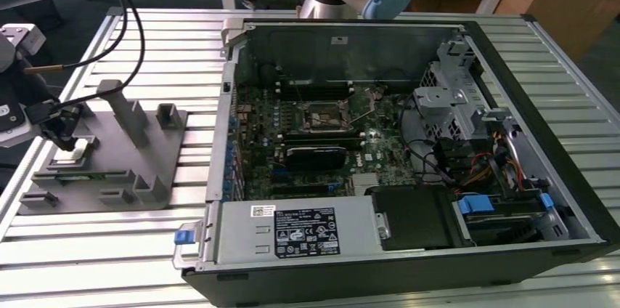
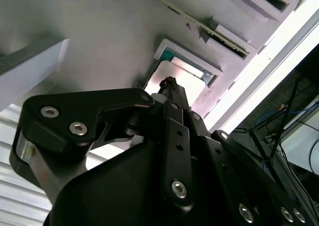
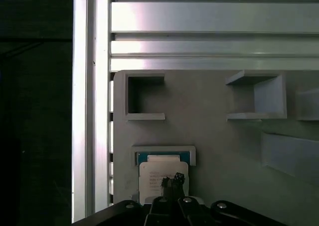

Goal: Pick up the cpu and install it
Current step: 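Pick up the cpu and move it towards the insertion slot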

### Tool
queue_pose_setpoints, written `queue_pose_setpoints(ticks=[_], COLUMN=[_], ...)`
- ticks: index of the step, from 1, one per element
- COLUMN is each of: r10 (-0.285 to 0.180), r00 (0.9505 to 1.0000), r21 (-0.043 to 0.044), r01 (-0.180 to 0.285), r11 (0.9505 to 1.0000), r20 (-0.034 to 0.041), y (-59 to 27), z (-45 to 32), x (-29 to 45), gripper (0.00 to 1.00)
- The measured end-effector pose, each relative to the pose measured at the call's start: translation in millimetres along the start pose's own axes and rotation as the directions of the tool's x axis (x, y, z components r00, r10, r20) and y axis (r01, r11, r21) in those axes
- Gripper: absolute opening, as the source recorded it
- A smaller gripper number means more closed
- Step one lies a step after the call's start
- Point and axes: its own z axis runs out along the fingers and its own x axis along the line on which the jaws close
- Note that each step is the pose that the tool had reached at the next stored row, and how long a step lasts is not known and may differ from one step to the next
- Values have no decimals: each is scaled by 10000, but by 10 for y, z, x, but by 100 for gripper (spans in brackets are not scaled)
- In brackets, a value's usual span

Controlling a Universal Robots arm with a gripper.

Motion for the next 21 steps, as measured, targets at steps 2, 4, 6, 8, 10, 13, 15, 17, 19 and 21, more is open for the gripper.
queue_pose_setpoints(ticks=[2, 4, 6, 8, 10, 13, 15, 17, 19, 21], r10=[-15, -23, -36, -59, -61, -64, -66, -67, -69, -71], r00=[10000, 10000, 10000, 10000, 10000, 10000, 10000, 10000, 10000, 10000], r21=[1, 0, -4, -14, -14, -14, -14, -14, -14, -14], r01=[15, 23, 36, 59, 61, 64, 65, 67, 69, 71], r11=[10000, 10000, 10000, 10000, 10000, 10000, 10000, 10000, 10000, 10000], r20=[-3, -2, -3, -3, -4, -5, -5, -5, -5, -5], y=[2, 2, 2, 1, 1, 1, 1, 1, 1, 1], z=[20, 39, 54, 64, 64, 63, 64, 64, 63, 64], x=[11, 25, 40, 47, 48, 49, 49, 49, 49, 49], gripper=[11, 11, 11, 11, 11, 11, 11, 17, 23, 35])
